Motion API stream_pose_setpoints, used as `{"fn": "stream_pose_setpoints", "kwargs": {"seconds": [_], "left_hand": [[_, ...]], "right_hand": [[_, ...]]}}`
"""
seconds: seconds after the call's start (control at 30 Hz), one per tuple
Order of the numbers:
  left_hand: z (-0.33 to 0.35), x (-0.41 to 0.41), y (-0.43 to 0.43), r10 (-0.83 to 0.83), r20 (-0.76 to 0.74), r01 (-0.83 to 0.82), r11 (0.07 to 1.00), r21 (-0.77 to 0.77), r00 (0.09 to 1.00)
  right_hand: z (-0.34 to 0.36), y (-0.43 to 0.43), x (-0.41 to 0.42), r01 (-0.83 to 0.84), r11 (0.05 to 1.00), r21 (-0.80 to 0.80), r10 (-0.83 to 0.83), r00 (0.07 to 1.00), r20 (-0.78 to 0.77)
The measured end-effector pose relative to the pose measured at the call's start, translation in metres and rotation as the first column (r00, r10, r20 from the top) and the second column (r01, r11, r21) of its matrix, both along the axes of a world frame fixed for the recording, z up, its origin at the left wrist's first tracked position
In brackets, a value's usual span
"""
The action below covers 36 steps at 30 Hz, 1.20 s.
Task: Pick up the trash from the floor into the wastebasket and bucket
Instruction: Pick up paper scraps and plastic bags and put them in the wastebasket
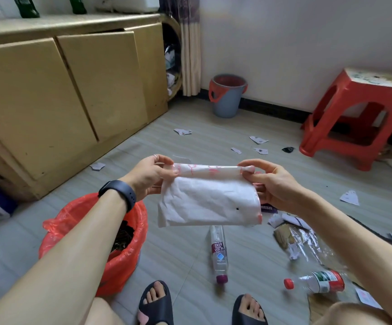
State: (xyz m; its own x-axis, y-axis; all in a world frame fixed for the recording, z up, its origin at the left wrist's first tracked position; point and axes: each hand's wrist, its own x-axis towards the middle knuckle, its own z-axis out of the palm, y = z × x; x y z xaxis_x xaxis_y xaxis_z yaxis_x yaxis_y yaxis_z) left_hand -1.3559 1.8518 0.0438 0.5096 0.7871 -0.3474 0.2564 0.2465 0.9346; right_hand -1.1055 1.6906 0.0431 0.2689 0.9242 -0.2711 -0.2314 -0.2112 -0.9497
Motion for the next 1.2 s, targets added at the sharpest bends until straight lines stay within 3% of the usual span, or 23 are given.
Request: {"fn": "stream_pose_setpoints", "kwargs": {"seconds": [0.13, 0.23, 0.4, 0.53, 0.63, 0.77, 0.83, 0.97, 1.13, 1.2], "left_hand": [[0.000, 0.000, 0.001, 0.045, 0.069, -0.046, 0.999, 0.014, 0.997], [0.000, 0.000, 0.001, 0.048, 0.115, -0.048, 0.999, 0.004, 0.992], [-0.003, -0.006, 0.000, -0.050, 0.056, 0.054, 0.997, -0.057, 0.997], [0.002, -0.008, 0.002, -0.113, 0.067, 0.121, 0.983, -0.135, 0.991], [0.006, -0.012, 0.005, -0.143, 0.142, 0.172, 0.959, -0.226, 0.979], [-0.001, -0.004, 0.002, -0.073, 0.029, 0.075, 0.995, -0.065, 0.997], [-0.001, -0.002, 0.002, -0.004, 0.045, 0.006, 0.999, -0.039, 0.999], [0.002, -0.002, 0.002, 0.047, 0.078, -0.046, 0.999, -0.007, 0.996], [0.001, -0.007, 0.000, 0.007, 0.065, -0.001, 0.997, -0.082, 0.998], [0.002, -0.010, -0.001, -0.025, 0.041, 0.029, 0.995, -0.095, 0.999]], "right_hand": [[0.001, 0.001, 0.005, -0.064, 0.998, 0.027, 0.067, 0.993, -0.095], [0.000, 0.002, 0.006, -0.052, 0.998, 0.041, 0.054, 0.997, -0.055], [-0.002, 0.005, 0.005, 0.143, 0.989, 0.042, -0.141, 0.989, -0.043], [-0.002, 0.003, 0.006, 0.150, 0.988, 0.028, -0.147, 0.985, -0.086], [-0.002, 0.001, 0.007, 0.099, 0.995, -0.013, -0.099, 0.995, 0.004], [0.000, -0.001, 0.004, -0.013, 0.997, -0.081, 0.020, 0.995, 0.094], [0.002, 0.000, 0.003, -0.040, 0.995, -0.088, 0.045, 0.997, 0.056], [0.003, 0.000, 0.005, -0.091, 0.994, -0.067, 0.078, 0.981, -0.177], [-0.005, 0.003, 0.001, -0.014, 0.999, -0.047, 0.016, 0.999, 0.043], [-0.008, 0.005, -0.001, 0.041, 0.999, -0.029, -0.041, 0.999, 0.031]]}}
